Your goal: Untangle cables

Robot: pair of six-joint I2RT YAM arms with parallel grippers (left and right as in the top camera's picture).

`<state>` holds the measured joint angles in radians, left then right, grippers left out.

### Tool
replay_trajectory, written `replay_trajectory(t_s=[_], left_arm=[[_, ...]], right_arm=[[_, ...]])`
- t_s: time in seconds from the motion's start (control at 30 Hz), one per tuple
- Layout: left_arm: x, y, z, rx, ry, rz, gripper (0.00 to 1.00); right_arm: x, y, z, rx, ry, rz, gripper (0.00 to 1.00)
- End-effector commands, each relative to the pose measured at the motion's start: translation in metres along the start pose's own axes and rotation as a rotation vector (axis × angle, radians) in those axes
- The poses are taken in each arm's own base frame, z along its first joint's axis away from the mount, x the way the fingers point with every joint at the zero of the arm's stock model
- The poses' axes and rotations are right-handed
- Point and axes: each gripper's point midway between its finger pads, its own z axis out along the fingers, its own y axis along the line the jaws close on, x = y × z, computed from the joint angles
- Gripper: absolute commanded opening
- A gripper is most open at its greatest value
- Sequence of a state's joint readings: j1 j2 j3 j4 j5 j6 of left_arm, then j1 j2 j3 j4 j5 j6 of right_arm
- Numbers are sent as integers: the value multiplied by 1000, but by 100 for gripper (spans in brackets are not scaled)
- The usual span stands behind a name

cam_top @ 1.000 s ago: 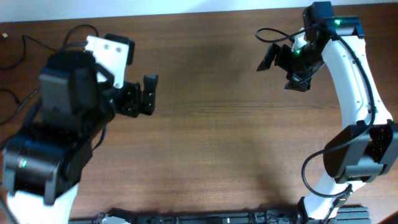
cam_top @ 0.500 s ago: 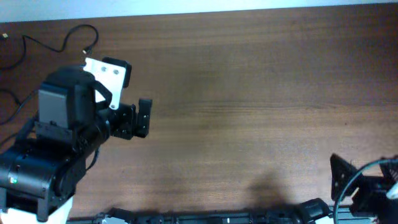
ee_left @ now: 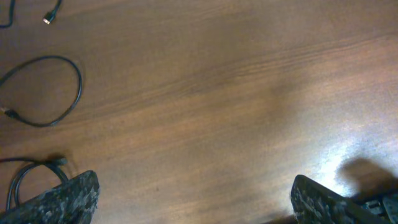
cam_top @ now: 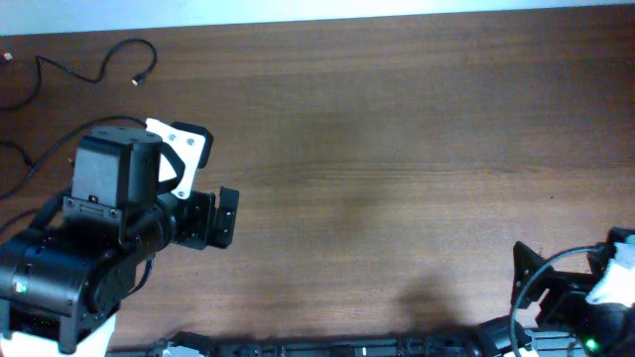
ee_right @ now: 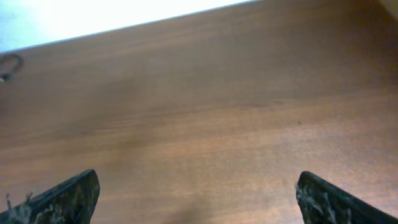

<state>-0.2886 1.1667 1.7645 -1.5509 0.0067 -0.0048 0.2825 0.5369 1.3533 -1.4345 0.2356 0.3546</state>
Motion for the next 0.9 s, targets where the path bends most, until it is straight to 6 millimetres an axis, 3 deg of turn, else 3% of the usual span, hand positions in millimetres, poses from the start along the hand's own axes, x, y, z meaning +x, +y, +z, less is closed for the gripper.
replay_trajectory(t_s=[0.0, 0.13, 0.27, 0.47, 0.53, 0.67, 0.87], left_arm=[[0, 1, -2, -7, -8, -11, 99], [0, 1, -2, -7, -8, -11, 99], [0, 1, -2, -7, -8, -11, 99], [0, 1, -2, -7, -8, -11, 99], [0, 1, -2, -7, -8, -11, 99], [0, 1, -2, -7, -8, -11, 99], [0, 1, -2, -7, -8, -11, 99]], right_arm=[[-4, -6, 27, 32, -175, -74, 99], [13, 22, 80, -96, -344, -346, 98], [32, 22, 123, -133, -456, -340, 98], [45, 19, 156, -136, -519, -338, 98], [46, 7, 170, -97, -545, -216, 98], [57, -4, 185, -79, -528, -72, 98], [72, -6, 201, -78, -517, -84, 98]])
